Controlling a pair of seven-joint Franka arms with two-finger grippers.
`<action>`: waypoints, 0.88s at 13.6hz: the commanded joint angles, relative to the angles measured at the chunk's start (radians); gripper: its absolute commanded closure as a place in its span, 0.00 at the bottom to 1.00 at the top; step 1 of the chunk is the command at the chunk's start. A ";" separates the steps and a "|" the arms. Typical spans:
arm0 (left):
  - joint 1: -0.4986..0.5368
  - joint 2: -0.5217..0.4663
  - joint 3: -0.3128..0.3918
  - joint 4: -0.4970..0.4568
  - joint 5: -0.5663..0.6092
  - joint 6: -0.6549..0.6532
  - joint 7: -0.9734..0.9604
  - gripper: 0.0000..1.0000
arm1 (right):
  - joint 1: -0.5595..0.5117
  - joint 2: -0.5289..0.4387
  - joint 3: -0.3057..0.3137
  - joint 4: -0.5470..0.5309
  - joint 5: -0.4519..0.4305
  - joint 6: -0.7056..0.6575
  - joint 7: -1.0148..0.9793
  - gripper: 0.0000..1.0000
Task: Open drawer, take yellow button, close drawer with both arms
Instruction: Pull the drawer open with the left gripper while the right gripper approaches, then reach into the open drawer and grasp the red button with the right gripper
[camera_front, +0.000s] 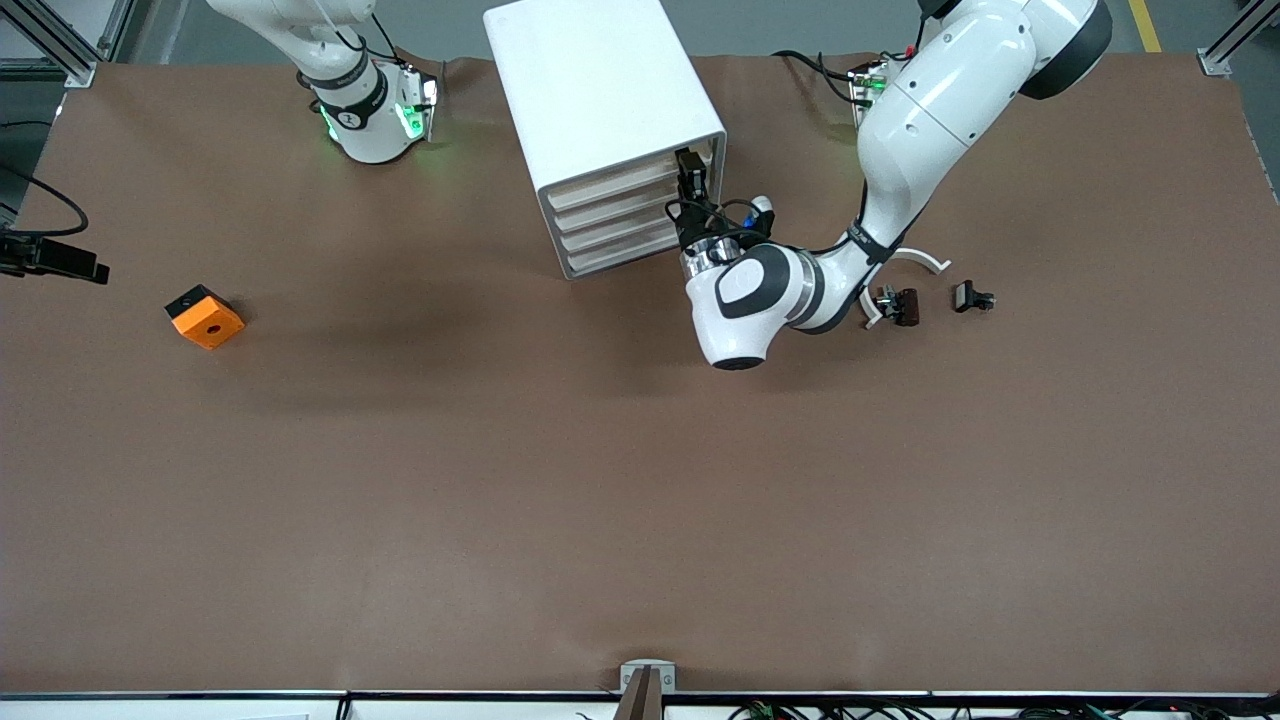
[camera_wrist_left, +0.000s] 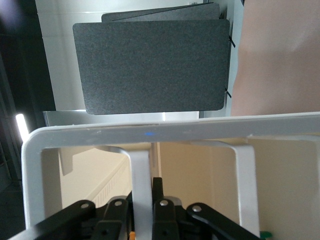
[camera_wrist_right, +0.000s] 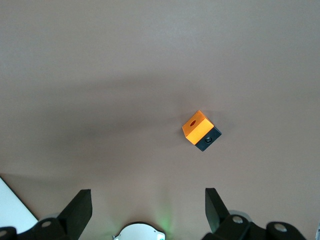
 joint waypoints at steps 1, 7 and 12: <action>0.039 -0.004 0.005 0.017 -0.020 -0.002 -0.012 0.90 | 0.033 0.008 0.015 0.022 0.046 -0.018 0.157 0.00; 0.125 -0.004 0.022 0.064 -0.022 0.009 -0.012 0.90 | 0.078 -0.009 0.016 0.018 0.199 -0.021 0.438 0.00; 0.148 -0.004 0.051 0.116 -0.022 0.009 -0.012 0.89 | 0.266 -0.074 0.016 -0.005 0.201 0.002 0.678 0.00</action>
